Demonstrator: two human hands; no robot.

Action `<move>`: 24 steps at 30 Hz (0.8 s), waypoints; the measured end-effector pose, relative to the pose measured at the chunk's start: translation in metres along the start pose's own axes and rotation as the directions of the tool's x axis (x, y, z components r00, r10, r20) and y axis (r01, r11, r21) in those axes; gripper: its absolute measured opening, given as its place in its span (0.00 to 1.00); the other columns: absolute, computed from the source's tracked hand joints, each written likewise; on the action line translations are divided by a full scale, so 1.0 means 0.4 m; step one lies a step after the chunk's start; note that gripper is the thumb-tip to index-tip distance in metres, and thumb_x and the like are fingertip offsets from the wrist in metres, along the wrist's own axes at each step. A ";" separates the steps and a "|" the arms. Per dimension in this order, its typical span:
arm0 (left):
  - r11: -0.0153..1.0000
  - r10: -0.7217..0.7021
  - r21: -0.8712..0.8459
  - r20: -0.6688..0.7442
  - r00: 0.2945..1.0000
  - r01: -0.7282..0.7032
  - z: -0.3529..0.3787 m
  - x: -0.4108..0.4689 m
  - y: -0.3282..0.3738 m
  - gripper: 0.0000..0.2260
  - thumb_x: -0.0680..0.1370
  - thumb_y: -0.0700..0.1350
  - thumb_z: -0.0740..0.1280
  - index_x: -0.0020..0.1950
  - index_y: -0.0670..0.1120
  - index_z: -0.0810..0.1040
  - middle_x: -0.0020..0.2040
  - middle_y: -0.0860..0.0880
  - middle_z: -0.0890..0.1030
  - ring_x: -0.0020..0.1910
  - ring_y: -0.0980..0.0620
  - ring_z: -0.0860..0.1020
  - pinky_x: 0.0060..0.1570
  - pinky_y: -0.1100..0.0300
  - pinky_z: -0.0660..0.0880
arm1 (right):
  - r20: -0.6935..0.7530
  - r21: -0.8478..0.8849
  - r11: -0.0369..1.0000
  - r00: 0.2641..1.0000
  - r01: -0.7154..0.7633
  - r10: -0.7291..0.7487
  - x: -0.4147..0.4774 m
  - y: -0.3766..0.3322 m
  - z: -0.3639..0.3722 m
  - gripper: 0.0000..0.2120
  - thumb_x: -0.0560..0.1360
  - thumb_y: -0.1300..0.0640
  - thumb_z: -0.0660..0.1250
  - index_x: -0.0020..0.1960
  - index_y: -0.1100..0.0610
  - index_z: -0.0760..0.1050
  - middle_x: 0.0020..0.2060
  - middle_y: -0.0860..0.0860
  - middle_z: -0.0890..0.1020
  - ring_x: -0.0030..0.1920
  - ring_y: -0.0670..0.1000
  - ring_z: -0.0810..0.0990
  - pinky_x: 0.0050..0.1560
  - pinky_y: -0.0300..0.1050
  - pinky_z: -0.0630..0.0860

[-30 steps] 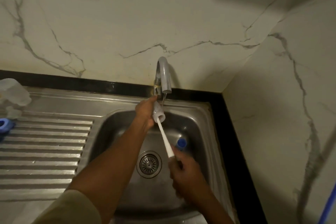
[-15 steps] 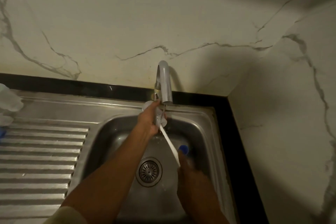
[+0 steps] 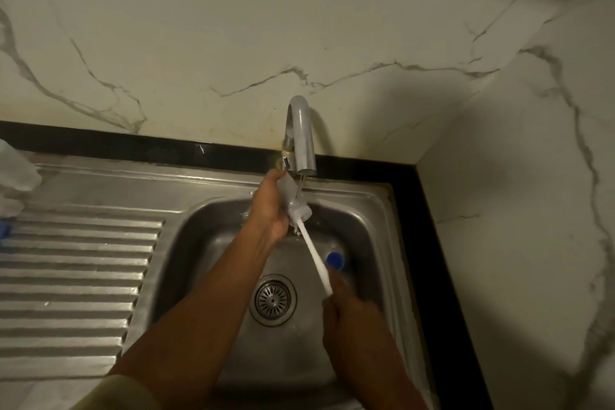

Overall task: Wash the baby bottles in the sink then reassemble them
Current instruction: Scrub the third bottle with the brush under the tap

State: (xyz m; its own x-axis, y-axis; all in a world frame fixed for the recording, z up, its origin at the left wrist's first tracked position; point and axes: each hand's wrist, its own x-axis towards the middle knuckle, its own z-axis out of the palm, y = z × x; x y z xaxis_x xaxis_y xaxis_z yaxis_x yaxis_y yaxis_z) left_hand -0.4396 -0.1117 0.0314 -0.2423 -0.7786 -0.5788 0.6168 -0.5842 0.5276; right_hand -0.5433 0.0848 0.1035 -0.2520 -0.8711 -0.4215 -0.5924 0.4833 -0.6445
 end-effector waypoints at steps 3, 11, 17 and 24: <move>0.958 -0.067 -0.264 0.172 0.983 0.111 -0.035 -0.013 0.004 0.25 0.77 0.43 0.70 0.72 0.42 0.70 0.61 0.38 0.76 0.51 0.43 0.81 0.47 0.48 0.82 | 0.437 0.691 0.553 0.878 -0.466 0.195 -0.017 -0.033 -0.019 0.10 0.80 0.54 0.63 0.60 0.46 0.77 0.27 0.50 0.70 0.20 0.44 0.64 0.17 0.34 0.59; 1.000 0.014 -0.008 -0.052 0.999 -0.014 -0.035 0.012 -0.025 0.25 0.72 0.48 0.76 0.66 0.41 0.76 0.52 0.41 0.77 0.40 0.49 0.79 0.35 0.55 0.79 | 0.019 -0.150 0.988 0.999 -0.027 0.030 -0.012 -0.011 0.027 0.23 0.84 0.52 0.55 0.77 0.41 0.57 0.44 0.48 0.81 0.38 0.44 0.75 0.41 0.38 0.72; 0.913 -0.045 -0.384 0.238 0.970 0.136 -0.059 -0.003 -0.005 0.27 0.75 0.41 0.73 0.72 0.42 0.69 0.65 0.37 0.76 0.58 0.41 0.81 0.55 0.44 0.81 | 0.557 0.724 0.369 0.810 -0.583 0.186 -0.016 -0.064 -0.022 0.06 0.79 0.51 0.64 0.51 0.53 0.76 0.26 0.50 0.68 0.20 0.43 0.62 0.17 0.32 0.55; 0.999 -0.045 -0.018 -0.033 0.998 0.045 -0.021 0.002 -0.030 0.23 0.73 0.46 0.74 0.63 0.38 0.74 0.45 0.43 0.79 0.34 0.51 0.78 0.35 0.57 0.77 | 0.141 0.076 0.997 0.990 -0.013 0.002 0.012 0.012 0.031 0.25 0.84 0.51 0.56 0.78 0.41 0.52 0.47 0.49 0.83 0.44 0.45 0.82 0.44 0.38 0.77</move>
State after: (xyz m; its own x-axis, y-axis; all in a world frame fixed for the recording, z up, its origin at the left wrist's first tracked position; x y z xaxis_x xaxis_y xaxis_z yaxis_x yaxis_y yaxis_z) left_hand -0.4409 -0.1032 0.0194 -0.2449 -0.7433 -0.6225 0.6187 -0.6142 0.4899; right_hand -0.5379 0.0841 0.0903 -0.1429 -0.8491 -0.5085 -0.5297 0.4996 -0.6854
